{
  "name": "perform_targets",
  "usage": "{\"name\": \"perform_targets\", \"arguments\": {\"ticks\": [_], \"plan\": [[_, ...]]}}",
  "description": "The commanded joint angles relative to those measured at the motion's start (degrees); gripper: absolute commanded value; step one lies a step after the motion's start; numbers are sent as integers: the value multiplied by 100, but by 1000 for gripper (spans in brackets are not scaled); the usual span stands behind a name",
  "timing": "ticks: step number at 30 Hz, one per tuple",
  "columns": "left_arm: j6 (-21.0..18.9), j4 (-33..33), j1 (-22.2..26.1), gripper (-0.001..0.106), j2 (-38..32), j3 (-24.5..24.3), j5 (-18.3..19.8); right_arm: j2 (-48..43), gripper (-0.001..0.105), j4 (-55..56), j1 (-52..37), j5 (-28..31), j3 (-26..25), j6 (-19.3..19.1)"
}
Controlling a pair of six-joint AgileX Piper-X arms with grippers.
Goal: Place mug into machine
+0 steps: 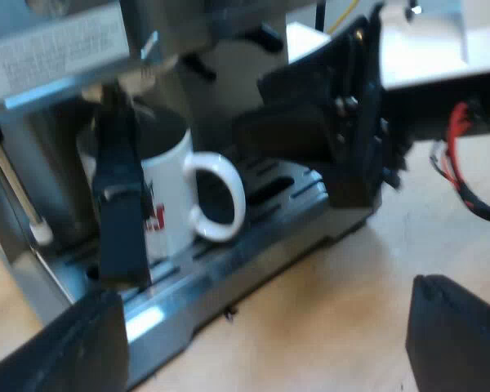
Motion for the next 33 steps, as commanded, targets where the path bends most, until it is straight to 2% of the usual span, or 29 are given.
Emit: {"name": "perform_targets", "arguments": {"ticks": [1,13,18,24,33], "plan": [[7,-44,-8,72,-11,-187,-63,-262,47,137,106,-31,-57,-46],[7,21,-8,72,-478,-652,-51,-1146,47,485,597,324,-57,-62],[-204,273,-8,72,-585,-650,125,-1204,43,471,736,337,-57,-62],[-323,201,-8,72,-585,-650,232,-1188,0,472,734,300,-57,-62],[-359,90,-8,72,-272,-650,232,-1089,0,305,683,271,-57,-62]]}}
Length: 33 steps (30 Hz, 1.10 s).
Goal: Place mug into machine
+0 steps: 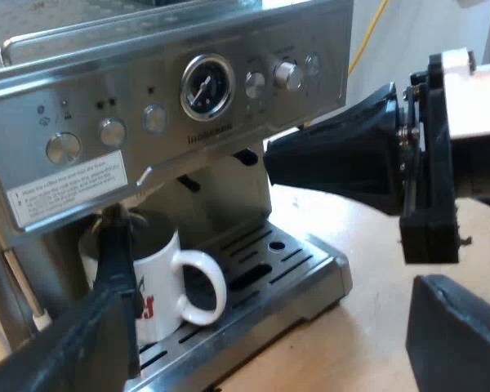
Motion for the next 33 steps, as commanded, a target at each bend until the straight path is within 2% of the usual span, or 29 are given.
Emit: {"name": "perform_targets", "arguments": {"ticks": [1,7,21,31,33], "plan": [[-93,-192,-8,72,281,-45,43,115,0,-330,-31,-34,-57,-62],[-93,-383,-8,72,536,-45,42,496,0,-417,-47,28,-309,-62],[-93,-386,-8,72,548,-45,130,1462,0,-353,-460,117,-1416,-67],[-93,-386,-8,72,548,-45,130,1658,0,-318,-700,45,-1525,39],[-93,-386,-8,72,548,-45,130,1656,0,-318,-698,260,-1525,38]]}}
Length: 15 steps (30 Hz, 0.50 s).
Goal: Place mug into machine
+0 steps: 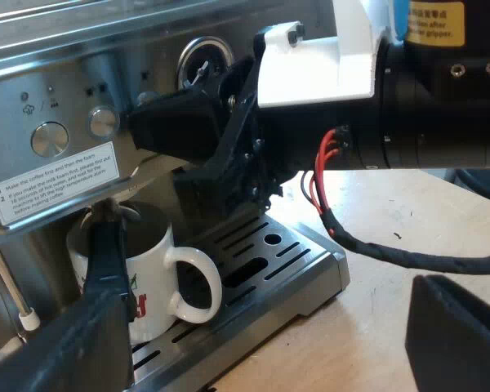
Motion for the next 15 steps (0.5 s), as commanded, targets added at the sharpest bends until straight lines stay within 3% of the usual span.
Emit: {"name": "perform_targets", "arguments": {"ticks": [1,15], "plan": [[-83,-92,-8,72,-4,-45,41,42,0,-40,-89,294,-60,-13],[-83,-92,-8,72,-4,-45,41,42,0,36,-151,643,-60,-13]]}}
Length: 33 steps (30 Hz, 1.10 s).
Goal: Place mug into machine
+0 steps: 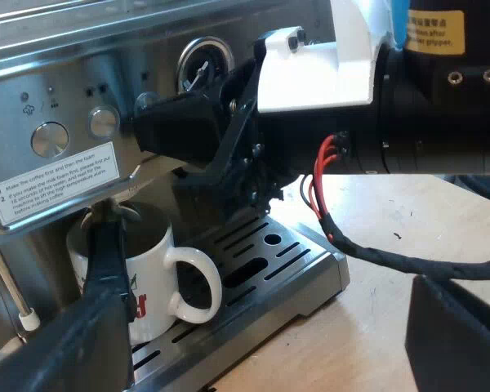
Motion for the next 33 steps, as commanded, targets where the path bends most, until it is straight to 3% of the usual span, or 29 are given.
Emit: {"name": "perform_targets", "arguments": {"ticks": [1,10,14,16,19,21,24,28,33], "plan": [[-83,-92,-8,72,-4,-45,41,28,0,-12,-151,408,-60,-22],[-83,-92,-8,72,-4,-45,41,28,0,-12,-151,396,-60,-22],[-83,-92,-8,72,-4,-45,41,-93,1,246,-117,58,-60,-22],[-83,-71,-8,72,-26,-79,41,-176,9,380,-66,-25,-60,-22],[-83,-39,-8,72,-59,-180,41,-350,38,667,41,-41,-60,-10],[-83,-39,-8,72,-73,-264,41,-509,63,884,85,-206,-60,33],[-83,147,-8,72,-73,-422,41,-737,84,1322,135,-575,-60,70],[-65,485,-8,72,-96,-609,41,-1125,87,1934,251,-906,-60,86],[-22,673,-8,72,-110,-840,41,-1606,87,2441,342,-913,-35,86]]}}
